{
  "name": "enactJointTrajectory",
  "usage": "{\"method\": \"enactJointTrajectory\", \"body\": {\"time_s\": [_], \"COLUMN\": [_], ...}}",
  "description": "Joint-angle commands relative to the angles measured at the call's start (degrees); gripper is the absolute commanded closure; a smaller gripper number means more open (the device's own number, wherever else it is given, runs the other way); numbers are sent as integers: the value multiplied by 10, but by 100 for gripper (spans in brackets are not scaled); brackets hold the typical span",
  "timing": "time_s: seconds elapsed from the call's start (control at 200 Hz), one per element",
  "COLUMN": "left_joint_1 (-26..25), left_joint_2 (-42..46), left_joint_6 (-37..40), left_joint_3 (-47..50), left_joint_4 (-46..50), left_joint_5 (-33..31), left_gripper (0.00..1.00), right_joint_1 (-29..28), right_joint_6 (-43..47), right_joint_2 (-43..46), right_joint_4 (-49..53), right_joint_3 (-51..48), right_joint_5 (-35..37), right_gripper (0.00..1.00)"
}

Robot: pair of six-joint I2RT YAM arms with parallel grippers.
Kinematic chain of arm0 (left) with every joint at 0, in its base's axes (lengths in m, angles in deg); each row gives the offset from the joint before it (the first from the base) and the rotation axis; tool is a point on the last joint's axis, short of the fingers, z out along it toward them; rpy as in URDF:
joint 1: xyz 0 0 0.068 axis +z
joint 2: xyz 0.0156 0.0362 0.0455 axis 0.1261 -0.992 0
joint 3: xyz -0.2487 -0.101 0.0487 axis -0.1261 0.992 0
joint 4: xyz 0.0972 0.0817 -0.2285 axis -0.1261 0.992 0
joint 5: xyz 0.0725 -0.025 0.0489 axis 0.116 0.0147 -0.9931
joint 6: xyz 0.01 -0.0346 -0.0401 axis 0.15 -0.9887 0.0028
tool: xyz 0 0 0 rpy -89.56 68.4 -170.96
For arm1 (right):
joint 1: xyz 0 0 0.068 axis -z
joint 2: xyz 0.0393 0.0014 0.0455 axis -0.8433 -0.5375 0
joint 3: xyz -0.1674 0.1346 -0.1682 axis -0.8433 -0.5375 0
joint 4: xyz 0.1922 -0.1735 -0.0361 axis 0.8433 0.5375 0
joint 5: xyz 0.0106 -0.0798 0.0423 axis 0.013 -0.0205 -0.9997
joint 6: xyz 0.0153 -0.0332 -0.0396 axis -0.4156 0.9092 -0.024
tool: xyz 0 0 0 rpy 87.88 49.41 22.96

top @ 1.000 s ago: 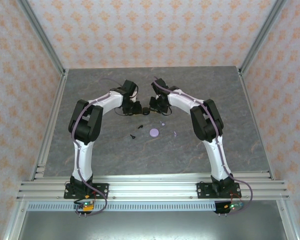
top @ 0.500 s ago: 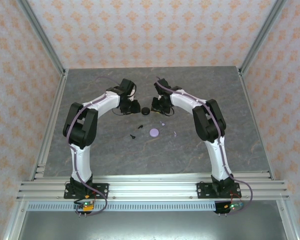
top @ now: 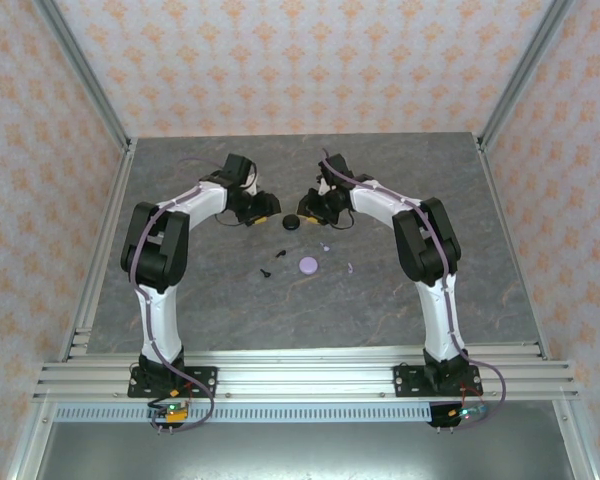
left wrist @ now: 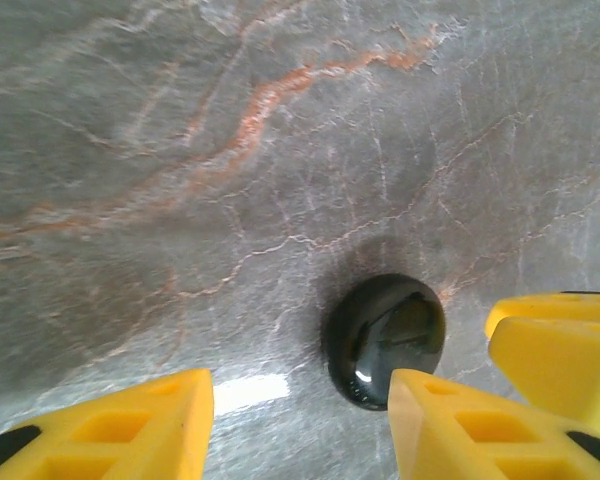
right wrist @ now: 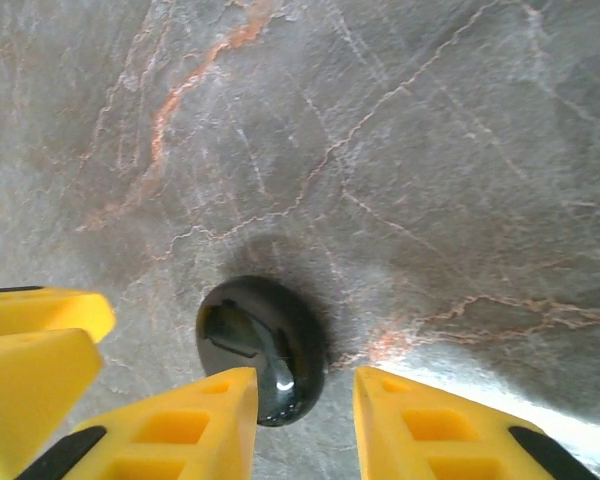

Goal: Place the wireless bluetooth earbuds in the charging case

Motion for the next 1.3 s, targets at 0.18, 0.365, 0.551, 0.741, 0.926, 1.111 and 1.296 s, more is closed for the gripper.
{"method": "enactJointTrajectory", "body": {"time_s": [0.18, 0.365, 0.551, 0.741, 0.926, 1.111, 1.296], "left_joint_1": [-1, -2, -6, -10, -17, -23, -25], "left_joint_2": [-25, -30, -35, -45, -53, -58, -54], "left_joint_6": [-39, -49, -56, -67, -84, -96, -109], "left_joint_3": [15, 23, 28, 27, 29, 34, 43], "left_joint_4": [-45, -62, -68, -82, -102, -118, -130], "left_joint_5": [55, 71, 73, 85, 94, 98, 98], "left_gripper": [49, 48, 48, 49, 50, 53, 55], "right_joint_1": [0, -1, -1, 1, 2, 5, 8], "right_joint_6": [-17, -17, -17, -22, -29, -38, -45], "right_joint_2": [-7, -15, -22, -30, -33, -33, -33], "right_joint_4": [-18, -19, -15, -23, -33, -47, -58], "right_joint_3": [8, 11, 12, 9, 4, -8, -21], "right_joint_5": [-38, -48, -44, -51, -56, -60, -60], "right_gripper": [69, 72, 72, 74, 76, 79, 82]}}
